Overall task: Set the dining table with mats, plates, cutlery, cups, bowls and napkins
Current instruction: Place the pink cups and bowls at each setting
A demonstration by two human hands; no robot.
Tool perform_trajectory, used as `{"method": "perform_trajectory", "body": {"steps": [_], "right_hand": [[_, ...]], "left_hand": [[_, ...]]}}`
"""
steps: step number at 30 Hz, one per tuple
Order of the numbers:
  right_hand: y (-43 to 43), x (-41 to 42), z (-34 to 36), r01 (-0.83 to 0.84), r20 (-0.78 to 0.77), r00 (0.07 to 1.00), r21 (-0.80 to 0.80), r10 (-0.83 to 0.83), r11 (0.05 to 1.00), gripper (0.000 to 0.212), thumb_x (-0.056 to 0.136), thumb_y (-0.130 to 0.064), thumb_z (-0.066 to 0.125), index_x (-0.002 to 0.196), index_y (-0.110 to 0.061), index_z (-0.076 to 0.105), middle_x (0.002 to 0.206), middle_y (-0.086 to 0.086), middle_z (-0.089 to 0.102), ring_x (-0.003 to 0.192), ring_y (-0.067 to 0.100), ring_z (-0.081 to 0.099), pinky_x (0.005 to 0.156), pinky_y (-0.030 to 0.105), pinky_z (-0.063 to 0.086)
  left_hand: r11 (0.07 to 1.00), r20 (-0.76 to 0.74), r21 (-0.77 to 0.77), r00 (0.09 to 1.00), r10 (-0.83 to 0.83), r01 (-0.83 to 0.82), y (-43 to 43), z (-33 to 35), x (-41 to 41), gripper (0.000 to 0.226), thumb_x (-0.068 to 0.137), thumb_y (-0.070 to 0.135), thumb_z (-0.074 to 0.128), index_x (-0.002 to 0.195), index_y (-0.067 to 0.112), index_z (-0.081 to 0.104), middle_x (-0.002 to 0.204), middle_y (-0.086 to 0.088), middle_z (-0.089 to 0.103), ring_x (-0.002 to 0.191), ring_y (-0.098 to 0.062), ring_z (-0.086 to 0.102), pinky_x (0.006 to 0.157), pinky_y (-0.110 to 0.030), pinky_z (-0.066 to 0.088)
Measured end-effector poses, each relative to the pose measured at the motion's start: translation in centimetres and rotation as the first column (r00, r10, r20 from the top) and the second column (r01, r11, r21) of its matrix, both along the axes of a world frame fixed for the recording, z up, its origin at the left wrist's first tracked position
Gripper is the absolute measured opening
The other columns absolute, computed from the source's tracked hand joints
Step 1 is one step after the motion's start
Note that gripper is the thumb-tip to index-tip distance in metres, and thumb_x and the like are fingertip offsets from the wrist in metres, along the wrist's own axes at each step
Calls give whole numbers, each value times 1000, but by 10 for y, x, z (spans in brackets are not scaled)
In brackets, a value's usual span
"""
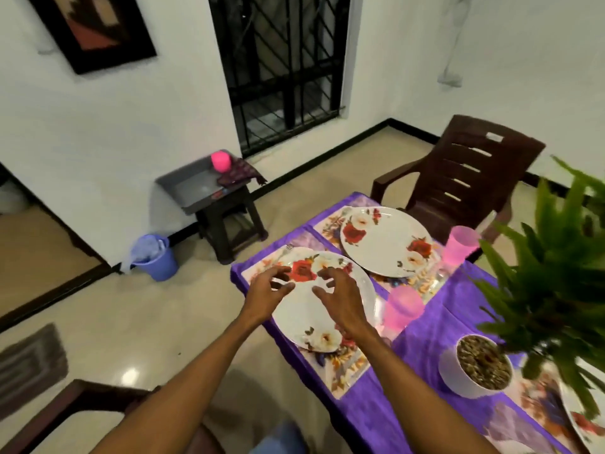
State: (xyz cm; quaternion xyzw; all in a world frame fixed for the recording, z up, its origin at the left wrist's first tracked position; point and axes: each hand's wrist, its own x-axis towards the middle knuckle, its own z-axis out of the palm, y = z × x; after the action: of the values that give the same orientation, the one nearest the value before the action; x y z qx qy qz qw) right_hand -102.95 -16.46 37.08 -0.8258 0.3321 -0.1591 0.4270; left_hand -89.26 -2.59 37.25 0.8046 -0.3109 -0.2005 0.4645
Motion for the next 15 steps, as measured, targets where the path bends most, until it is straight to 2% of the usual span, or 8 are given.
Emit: {"method": "perform_trajectory", "body": {"steps": [2, 4, 6, 8, 11, 13, 15], "right_hand": [[-1, 30, 6, -75, -28, 997, 64, 77, 995, 42, 94, -38, 67, 131, -20, 59, 132, 1, 63, 101, 3, 59, 103, 34, 51], [-1, 64, 5, -114, -78, 990, 75, 120, 991, 44, 94, -38, 67, 133, -21, 57, 133, 2, 62, 104, 3, 58, 105, 29, 45], [0, 99, -2, -98, -125, 987, 0, 97, 995, 53, 87, -49, 71, 133, -30, 54, 132, -5, 61, 116, 13, 59, 108, 38, 46], [3, 135, -8, -112, -101, 988, 11, 113, 994, 49, 86, -44, 73, 130, -32, 56, 132, -5, 62, 117, 16, 61, 105, 43, 50], [5, 201, -14, -149, -90, 985, 9, 149, 989, 39, 91, -30, 71, 129, -25, 58, 131, -3, 61, 113, 15, 60, 98, 31, 50], [7, 250, -20, -182, -69, 981, -20, 181, 983, 41, 91, -25, 71, 130, -21, 58, 130, 0, 61, 108, 14, 60, 86, 20, 48], [13, 305, -27, -205, -90, 976, -42, 200, 978, 42, 90, -23, 73, 129, -18, 59, 128, 2, 61, 102, 12, 58, 78, 17, 45]], "left_hand": [[999, -8, 2, 999, 40, -40, 7, -1, 26, 36, 88, 20, 75, 123, 19, 66, 105, 4, 69, 92, -9, 67, 82, -27, 57], [997, -28, 3, 996, 83, -83, 12, -6, 56, 34, 87, 20, 75, 120, 20, 67, 103, 5, 70, 89, -9, 67, 77, -25, 57], [994, -14, 13, 994, 110, -110, 16, -9, 88, 33, 88, 20, 74, 120, 22, 66, 103, 8, 68, 89, -8, 67, 72, -19, 54], [991, -15, 3, 991, 133, -133, 18, -13, 123, 33, 88, 18, 74, 120, 20, 66, 100, 8, 67, 85, -8, 66, 66, -13, 52], [984, -47, -24, 984, 174, -175, 24, -24, 192, 34, 88, 18, 74, 121, 19, 65, 101, 2, 67, 84, -9, 66, 66, -10, 52], [979, -77, -39, 978, 194, -198, 32, -33, 239, 35, 89, 19, 74, 123, 21, 63, 102, 1, 68, 87, -12, 67, 69, -12, 52], [977, -97, -32, 974, 206, -209, 42, -41, 288, 36, 89, 20, 73, 123, 24, 62, 103, 2, 67, 89, -14, 67, 72, -15, 53]]}}
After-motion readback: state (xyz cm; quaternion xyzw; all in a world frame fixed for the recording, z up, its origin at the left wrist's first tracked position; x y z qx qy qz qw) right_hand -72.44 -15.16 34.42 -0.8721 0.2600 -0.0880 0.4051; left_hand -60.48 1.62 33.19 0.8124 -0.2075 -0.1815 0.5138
